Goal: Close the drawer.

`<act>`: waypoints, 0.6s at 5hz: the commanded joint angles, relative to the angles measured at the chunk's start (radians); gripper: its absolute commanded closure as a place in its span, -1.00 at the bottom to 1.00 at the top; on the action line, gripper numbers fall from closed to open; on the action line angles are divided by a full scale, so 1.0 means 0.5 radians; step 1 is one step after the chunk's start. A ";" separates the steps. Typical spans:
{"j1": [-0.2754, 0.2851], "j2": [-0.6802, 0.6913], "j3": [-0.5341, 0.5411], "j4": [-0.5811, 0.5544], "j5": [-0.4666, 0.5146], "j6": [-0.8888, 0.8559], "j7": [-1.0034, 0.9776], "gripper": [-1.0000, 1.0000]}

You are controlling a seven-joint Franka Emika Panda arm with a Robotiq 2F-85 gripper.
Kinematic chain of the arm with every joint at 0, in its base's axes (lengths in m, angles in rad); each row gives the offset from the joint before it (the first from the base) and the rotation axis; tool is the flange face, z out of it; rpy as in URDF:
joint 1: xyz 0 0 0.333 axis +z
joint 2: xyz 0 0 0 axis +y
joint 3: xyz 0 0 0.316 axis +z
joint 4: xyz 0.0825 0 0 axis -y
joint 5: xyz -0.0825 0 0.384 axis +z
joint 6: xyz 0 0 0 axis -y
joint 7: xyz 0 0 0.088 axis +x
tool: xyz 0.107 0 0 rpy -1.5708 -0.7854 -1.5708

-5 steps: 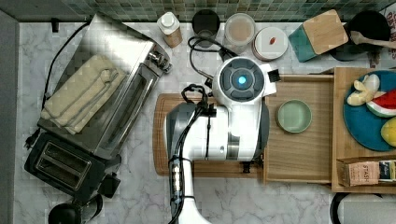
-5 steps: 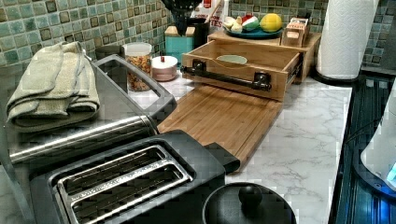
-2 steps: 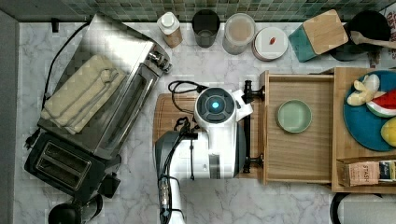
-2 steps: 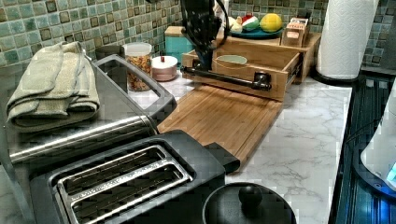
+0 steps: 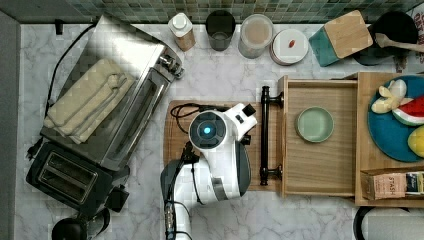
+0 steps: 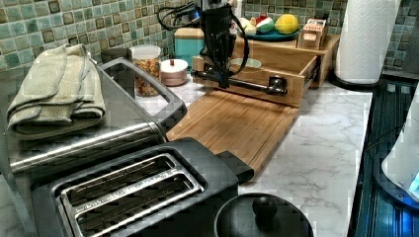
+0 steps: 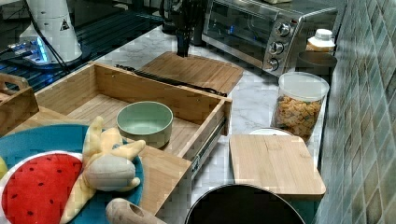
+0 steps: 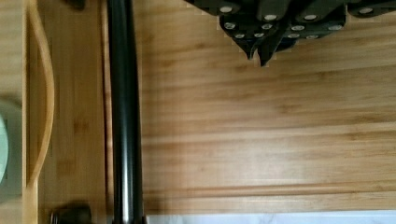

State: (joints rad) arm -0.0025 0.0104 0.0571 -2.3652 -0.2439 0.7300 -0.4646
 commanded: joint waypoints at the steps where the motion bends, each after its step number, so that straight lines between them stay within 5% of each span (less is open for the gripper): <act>1: 0.002 0.013 0.004 -0.017 -0.110 0.299 -0.240 1.00; 3: -0.032 0.200 -0.018 -0.016 -0.143 0.426 -0.249 1.00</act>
State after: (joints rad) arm -0.0073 0.0470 0.0565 -2.3828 -0.2805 0.9590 -0.5537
